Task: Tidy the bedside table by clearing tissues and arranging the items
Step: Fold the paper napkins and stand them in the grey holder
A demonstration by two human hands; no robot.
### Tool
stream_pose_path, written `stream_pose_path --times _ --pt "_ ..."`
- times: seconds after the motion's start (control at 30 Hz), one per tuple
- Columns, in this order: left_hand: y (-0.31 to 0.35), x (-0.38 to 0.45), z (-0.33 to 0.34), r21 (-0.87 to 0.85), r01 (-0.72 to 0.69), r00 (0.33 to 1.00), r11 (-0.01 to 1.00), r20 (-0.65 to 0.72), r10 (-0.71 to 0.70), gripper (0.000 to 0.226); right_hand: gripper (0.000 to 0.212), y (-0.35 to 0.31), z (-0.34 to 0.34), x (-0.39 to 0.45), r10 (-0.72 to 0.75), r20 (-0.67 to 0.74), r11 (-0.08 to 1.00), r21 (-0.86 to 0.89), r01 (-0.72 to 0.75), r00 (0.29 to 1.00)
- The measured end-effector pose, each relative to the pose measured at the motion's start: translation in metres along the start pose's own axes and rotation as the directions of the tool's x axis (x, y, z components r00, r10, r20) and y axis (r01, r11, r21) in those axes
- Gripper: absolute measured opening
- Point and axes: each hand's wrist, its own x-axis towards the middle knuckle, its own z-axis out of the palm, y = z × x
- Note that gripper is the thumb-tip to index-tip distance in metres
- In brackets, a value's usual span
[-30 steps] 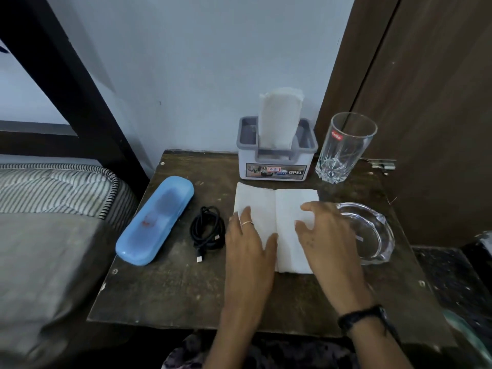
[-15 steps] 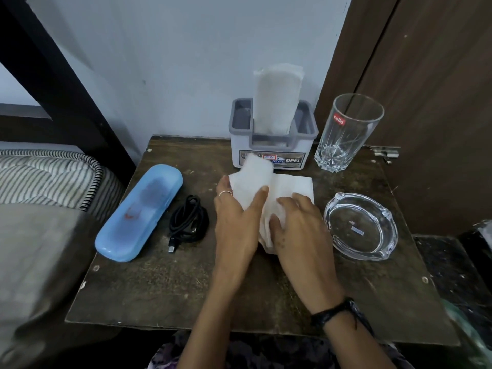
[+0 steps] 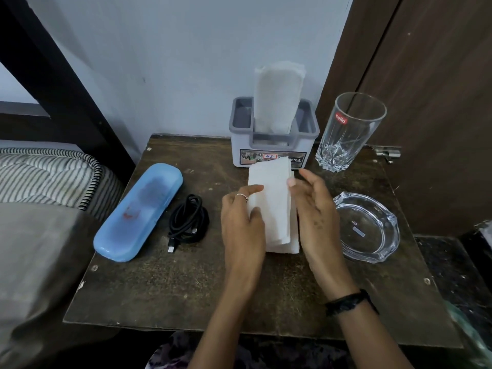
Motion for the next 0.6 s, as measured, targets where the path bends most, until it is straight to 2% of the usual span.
stream_pose_path --times 0.07,0.17,0.23,0.43,0.5,0.6 --pt "0.0 0.003 0.003 -0.136 0.068 0.998 0.988 0.012 -0.067 0.043 0.041 0.005 0.002 0.003 -0.02 0.027 0.998 -0.053 0.022 0.999" --pt "0.004 0.006 -0.002 -0.405 0.221 0.975 0.887 0.109 -0.193 0.042 0.053 0.008 0.002 0.004 -0.047 0.045 0.994 -0.1 0.051 0.998" --pt "0.004 0.008 -0.008 -0.468 0.258 0.965 0.846 0.167 -0.202 0.039 0.055 0.007 0.001 0.004 -0.048 0.072 0.996 -0.078 0.053 0.996" --pt "0.007 0.012 -0.019 -0.532 0.197 0.973 0.824 0.206 -0.1 0.032 0.062 0.004 -0.005 0.001 -0.002 0.127 0.997 -0.076 0.011 0.992" --pt "0.01 0.012 -0.02 -0.545 0.126 0.982 0.829 0.185 -0.028 0.031 0.058 0.002 -0.008 -0.001 0.001 0.147 0.999 -0.04 0.005 0.989" --pt "0.014 0.014 -0.024 -0.501 -0.03 0.985 0.865 0.133 0.112 0.03 0.048 -0.001 -0.011 -0.001 -0.088 0.115 0.992 -0.08 0.098 0.989"
